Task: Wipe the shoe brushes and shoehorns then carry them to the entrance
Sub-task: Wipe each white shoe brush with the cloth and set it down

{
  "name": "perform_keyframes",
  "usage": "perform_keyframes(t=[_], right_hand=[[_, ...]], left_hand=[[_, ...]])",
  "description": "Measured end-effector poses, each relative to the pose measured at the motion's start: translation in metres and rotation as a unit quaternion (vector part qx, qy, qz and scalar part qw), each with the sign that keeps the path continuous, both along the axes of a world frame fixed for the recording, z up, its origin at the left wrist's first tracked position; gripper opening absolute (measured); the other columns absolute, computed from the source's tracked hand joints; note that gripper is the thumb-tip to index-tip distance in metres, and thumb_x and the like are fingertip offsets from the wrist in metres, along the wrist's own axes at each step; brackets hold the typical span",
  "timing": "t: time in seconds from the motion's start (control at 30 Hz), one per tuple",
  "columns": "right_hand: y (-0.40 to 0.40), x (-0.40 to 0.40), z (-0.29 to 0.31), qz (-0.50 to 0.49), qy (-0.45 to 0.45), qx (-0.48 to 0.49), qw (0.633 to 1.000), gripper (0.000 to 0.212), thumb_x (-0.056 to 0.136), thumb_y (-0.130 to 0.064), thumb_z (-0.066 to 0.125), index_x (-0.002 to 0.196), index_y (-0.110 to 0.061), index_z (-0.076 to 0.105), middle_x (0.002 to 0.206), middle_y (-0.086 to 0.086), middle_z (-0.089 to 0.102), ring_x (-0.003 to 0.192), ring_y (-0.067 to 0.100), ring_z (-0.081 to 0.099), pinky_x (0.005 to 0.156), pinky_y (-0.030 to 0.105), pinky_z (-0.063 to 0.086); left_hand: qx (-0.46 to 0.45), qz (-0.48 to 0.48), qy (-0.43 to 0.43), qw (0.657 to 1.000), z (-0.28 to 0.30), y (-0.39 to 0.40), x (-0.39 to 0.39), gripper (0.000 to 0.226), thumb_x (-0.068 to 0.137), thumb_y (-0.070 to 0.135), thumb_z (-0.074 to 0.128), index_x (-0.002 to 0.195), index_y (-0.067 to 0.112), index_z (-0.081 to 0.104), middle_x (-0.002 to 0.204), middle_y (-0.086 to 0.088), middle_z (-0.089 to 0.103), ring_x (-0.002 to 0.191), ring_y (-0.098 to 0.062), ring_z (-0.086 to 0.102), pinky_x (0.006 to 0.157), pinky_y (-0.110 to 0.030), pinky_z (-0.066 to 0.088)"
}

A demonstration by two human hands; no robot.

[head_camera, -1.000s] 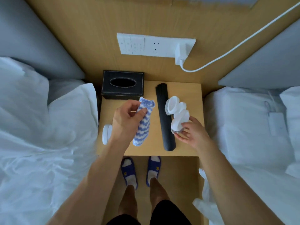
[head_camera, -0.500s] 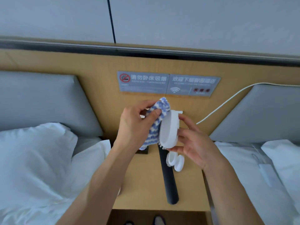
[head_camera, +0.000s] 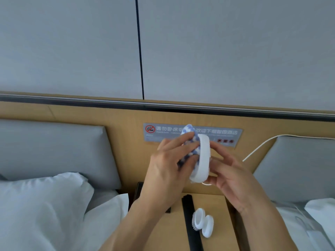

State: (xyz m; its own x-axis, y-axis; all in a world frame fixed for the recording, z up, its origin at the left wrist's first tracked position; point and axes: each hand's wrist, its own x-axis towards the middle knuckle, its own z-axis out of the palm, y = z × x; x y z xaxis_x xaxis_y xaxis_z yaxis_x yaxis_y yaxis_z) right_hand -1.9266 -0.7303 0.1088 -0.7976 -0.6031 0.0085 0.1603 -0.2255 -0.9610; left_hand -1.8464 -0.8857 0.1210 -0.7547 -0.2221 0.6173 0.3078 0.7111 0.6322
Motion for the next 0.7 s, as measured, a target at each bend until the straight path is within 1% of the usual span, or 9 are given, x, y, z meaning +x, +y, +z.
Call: perform_keyframes(t=[0.07, 0.13, 0.23, 0.33, 0.37, 0.47, 0.57, 0.63, 0.7], right_hand=[[0.001, 0.000, 0.001, 0.004, 0.010, 0.003, 1.000, 0.047, 0.079, -0.020, 0.073, 0.126, -0.028, 0.068, 0.113, 0.020, 0.073, 0.099, 0.034, 0.073, 0.072, 0.038, 0.059], [0.002, 0.000, -0.001, 0.007, 0.012, 0.001, 1.000, 0.048, 0.079, -0.022, 0.073, 0.126, -0.029, 0.067, 0.114, 0.019, 0.073, 0.100, 0.035, 0.072, 0.073, 0.039, 0.059], [0.001, 0.001, -0.003, 0.013, 0.003, -0.003, 1.000, 0.048, 0.077, -0.023, 0.074, 0.124, -0.028, 0.069, 0.114, 0.021, 0.072, 0.098, 0.035, 0.073, 0.073, 0.040, 0.060], [0.002, 0.003, -0.004, 0.030, 0.001, -0.001, 1.000, 0.044, 0.080, -0.014, 0.072, 0.123, -0.026, 0.068, 0.115, 0.023, 0.071, 0.095, 0.035, 0.073, 0.071, 0.041, 0.060], [0.002, 0.004, -0.005, 0.038, 0.006, 0.005, 0.999, 0.045, 0.082, -0.012, 0.072, 0.124, -0.028, 0.067, 0.115, 0.023, 0.071, 0.095, 0.035, 0.073, 0.071, 0.041, 0.060], [0.000, 0.006, -0.005, 0.074, 0.024, 0.033, 0.996, 0.053, 0.084, -0.012, 0.070, 0.132, -0.034, 0.061, 0.117, 0.020, 0.071, 0.100, 0.037, 0.072, 0.076, 0.045, 0.060], [-0.004, 0.008, -0.006, 0.095, 0.026, 0.038, 0.994, 0.054, 0.088, -0.013, 0.067, 0.137, -0.033, 0.058, 0.123, 0.018, 0.070, 0.107, 0.039, 0.070, 0.082, 0.052, 0.060], [-0.006, 0.008, -0.005, 0.092, 0.025, 0.036, 0.995, 0.054, 0.088, -0.013, 0.069, 0.137, -0.032, 0.058, 0.123, 0.019, 0.069, 0.109, 0.041, 0.069, 0.084, 0.056, 0.058], [-0.006, 0.009, -0.003, 0.091, 0.026, 0.031, 0.995, 0.056, 0.086, -0.016, 0.073, 0.137, -0.033, 0.057, 0.123, 0.020, 0.069, 0.109, 0.042, 0.068, 0.084, 0.056, 0.058]], left_hand=[[-0.029, -0.009, -0.002, 1.000, 0.000, -0.002, 0.006, 0.026, 0.089, 0.018, 0.065, 0.112, 0.026, 0.074, 0.135, 0.020, 0.058, 0.100, -0.014, 0.056, 0.081, -0.025, 0.049], [-0.037, -0.035, -0.006, 0.999, 0.000, -0.005, 0.011, 0.023, 0.089, 0.013, 0.067, 0.108, 0.023, 0.075, 0.134, 0.019, 0.059, 0.106, -0.014, 0.056, 0.085, -0.028, 0.050], [-0.042, -0.084, -0.025, 0.995, 0.002, -0.009, 0.020, 0.019, 0.090, 0.009, 0.067, 0.103, 0.020, 0.076, 0.129, 0.021, 0.062, 0.112, -0.016, 0.055, 0.091, -0.027, 0.048], [-0.038, -0.142, -0.076, 0.986, 0.005, -0.021, 0.028, 0.015, 0.091, 0.006, 0.066, 0.099, 0.014, 0.074, 0.123, 0.017, 0.064, 0.116, -0.017, 0.055, 0.093, -0.028, 0.046], [-0.032, -0.166, -0.100, 0.981, 0.007, -0.026, 0.031, 0.014, 0.090, 0.004, 0.065, 0.098, 0.013, 0.073, 0.122, 0.015, 0.065, 0.117, -0.017, 0.056, 0.093, -0.028, 0.046], [-0.015, -0.214, -0.143, 0.966, 0.013, -0.042, 0.039, 0.014, 0.090, 0.002, 0.063, 0.095, 0.011, 0.072, 0.118, 0.012, 0.064, 0.113, -0.015, 0.060, 0.090, -0.018, 0.044], [-0.005, -0.204, -0.126, 0.971, 0.015, -0.044, 0.040, 0.019, 0.090, 0.000, 0.063, 0.098, 0.014, 0.072, 0.120, 0.010, 0.063, 0.113, -0.014, 0.061, 0.090, -0.018, 0.044], [-0.002, -0.163, -0.098, 0.982, 0.012, -0.040, 0.039, 0.028, 0.088, -0.001, 0.065, 0.107, 0.019, 0.071, 0.124, 0.011, 0.061, 0.117, -0.015, 0.060, 0.092, -0.019, 0.045], [0.002, -0.112, -0.073, 0.991, 0.010, -0.038, 0.035, 0.039, 0.086, 0.004, 0.070, 0.120, 0.023, 0.066, 0.127, 0.014, 0.057, 0.117, -0.015, 0.058, 0.092, -0.021, 0.048]])
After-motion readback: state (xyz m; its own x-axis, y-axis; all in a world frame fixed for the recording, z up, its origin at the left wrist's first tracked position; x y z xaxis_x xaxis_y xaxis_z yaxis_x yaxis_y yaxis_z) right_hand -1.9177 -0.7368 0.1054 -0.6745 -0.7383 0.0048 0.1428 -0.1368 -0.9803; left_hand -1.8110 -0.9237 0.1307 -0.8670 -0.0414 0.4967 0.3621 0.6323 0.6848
